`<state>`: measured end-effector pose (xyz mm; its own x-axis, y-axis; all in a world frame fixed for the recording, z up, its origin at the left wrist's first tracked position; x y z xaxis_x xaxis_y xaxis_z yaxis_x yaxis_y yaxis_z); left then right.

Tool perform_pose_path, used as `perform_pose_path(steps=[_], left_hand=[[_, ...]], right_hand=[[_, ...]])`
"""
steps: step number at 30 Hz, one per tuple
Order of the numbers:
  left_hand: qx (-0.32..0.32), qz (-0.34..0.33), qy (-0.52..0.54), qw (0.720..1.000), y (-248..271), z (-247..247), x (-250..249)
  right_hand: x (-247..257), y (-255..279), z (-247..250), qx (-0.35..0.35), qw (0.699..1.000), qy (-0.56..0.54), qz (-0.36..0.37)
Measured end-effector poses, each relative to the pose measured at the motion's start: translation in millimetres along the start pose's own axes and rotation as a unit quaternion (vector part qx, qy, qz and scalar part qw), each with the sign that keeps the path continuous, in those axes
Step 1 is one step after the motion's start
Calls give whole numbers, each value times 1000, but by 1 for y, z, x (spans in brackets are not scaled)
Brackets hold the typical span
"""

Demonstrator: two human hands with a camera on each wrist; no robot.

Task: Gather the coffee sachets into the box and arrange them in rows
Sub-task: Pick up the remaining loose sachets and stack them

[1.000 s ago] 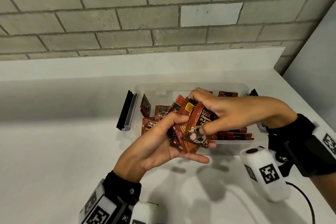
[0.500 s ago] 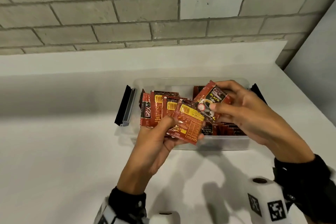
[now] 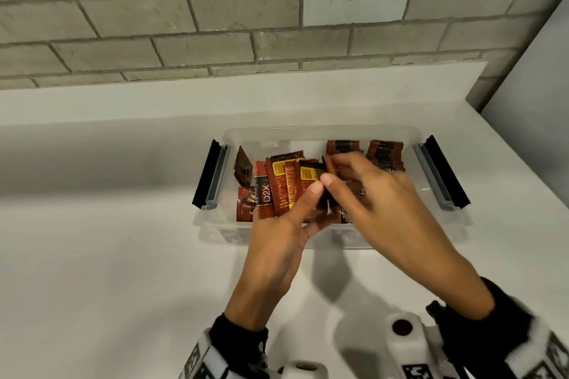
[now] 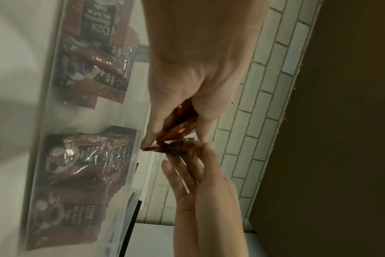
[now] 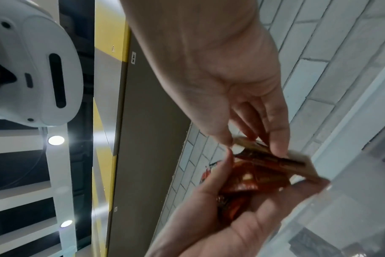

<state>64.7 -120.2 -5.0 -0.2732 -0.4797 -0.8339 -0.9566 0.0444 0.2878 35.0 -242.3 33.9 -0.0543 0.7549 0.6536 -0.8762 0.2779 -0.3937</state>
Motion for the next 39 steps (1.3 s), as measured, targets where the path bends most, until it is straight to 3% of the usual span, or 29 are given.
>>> perform_pose_path(steps=[5,11,21,25,28,30,33,39], left_hand=[[10,21,36,999,0,1,0],[-30,65,48,996,-4,6,-1],[4,89,68,994,-6,6,-2],[-6,59,33,998,-5,6,-3],[-34,22,20,999,-8,8,-6],[-56,-5,14,998,-11,11,-9],[-62,-15,15,998,-13,13,-8],[17,27,24,999,-5,-1,-4]], right_hand=[[10,1,-5,28,999,-19,-27],[9,1,-14,21,999,13,-34],[3,2,-16,55,996,-54,-44],[-3,2,-16,47,996,-61,-42],[-16,-4,-11,19,991,-97,-93],[-26,-9,-8,6,976,-166,-144],[-33,-11,-6,21,928,-297,-225],[-30,-6,-17,69,856,-430,-280]])
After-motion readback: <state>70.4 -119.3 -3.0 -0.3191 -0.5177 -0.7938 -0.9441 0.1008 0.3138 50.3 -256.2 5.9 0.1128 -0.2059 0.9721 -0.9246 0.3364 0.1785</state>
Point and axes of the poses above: each hand's wrist, its own y-axis away from the middle knuckle, its own z-axis out of the back of the hand, x = y × z, the point moved 1 cm from there along -y, towards the middle knuckle, and after that the axes turned 15 degrees about -x, right-handed, at the moved point
